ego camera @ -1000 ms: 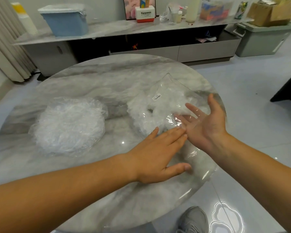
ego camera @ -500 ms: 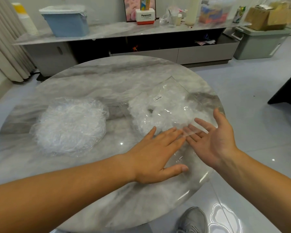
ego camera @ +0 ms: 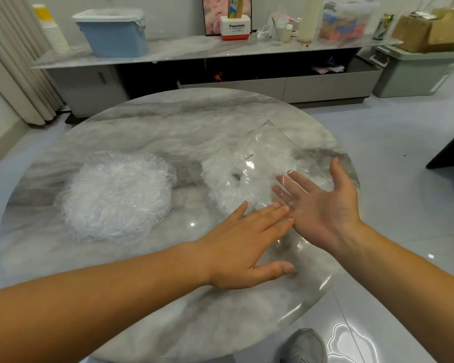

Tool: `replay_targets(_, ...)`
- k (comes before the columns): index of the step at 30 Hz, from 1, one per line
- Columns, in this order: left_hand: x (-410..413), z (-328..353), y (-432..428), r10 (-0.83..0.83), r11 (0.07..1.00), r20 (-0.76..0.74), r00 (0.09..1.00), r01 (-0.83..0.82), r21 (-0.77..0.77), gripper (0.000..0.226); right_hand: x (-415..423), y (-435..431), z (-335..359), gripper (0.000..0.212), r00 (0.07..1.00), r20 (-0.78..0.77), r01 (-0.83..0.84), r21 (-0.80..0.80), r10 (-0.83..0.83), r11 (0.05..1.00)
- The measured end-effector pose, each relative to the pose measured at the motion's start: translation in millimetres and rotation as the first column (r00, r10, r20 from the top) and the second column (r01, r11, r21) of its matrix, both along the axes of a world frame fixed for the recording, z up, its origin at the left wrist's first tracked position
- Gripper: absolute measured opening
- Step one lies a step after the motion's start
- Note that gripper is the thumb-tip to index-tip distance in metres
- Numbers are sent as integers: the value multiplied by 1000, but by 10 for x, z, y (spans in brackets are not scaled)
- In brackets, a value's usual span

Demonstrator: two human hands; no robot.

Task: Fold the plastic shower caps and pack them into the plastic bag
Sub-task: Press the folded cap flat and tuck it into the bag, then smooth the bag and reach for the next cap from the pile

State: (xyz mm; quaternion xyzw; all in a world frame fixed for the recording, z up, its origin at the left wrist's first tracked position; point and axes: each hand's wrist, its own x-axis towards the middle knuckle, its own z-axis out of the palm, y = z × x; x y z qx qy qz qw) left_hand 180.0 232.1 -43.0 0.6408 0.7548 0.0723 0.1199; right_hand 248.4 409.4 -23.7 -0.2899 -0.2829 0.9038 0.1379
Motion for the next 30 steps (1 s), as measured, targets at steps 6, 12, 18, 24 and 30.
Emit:
replay_targets(6, -50, -25, -52, -29, 998, 6, 1000, 29, -48, 72, 342, 30, -63, 69, 979, 199, 13, 198, -53, 980)
replay_targets(12, -64, 17, -136, -11, 999, -20, 1000, 11, -36, 76, 590, -52, 30, 56, 854, 519, -298, 550, -40, 780)
replay_targets(18, -240, 28, -435, 137, 990, -22, 990, -137, -25, 80, 444, -370, 282, 40, 918, 388, -371, 779, 76, 505)
replay_targets(24, -626, 29, -1071, 473, 880, -139, 870, -473, 31, 86, 39, -848, 172, 34, 820, 517, -519, 852, 244, -64)
replay_targets(30, -958, -80, -1784, 700, 683, -208, 683, -725, -85, 83, -477, -1262, -207, 73, 671, 713, -431, 597, 201, -677)
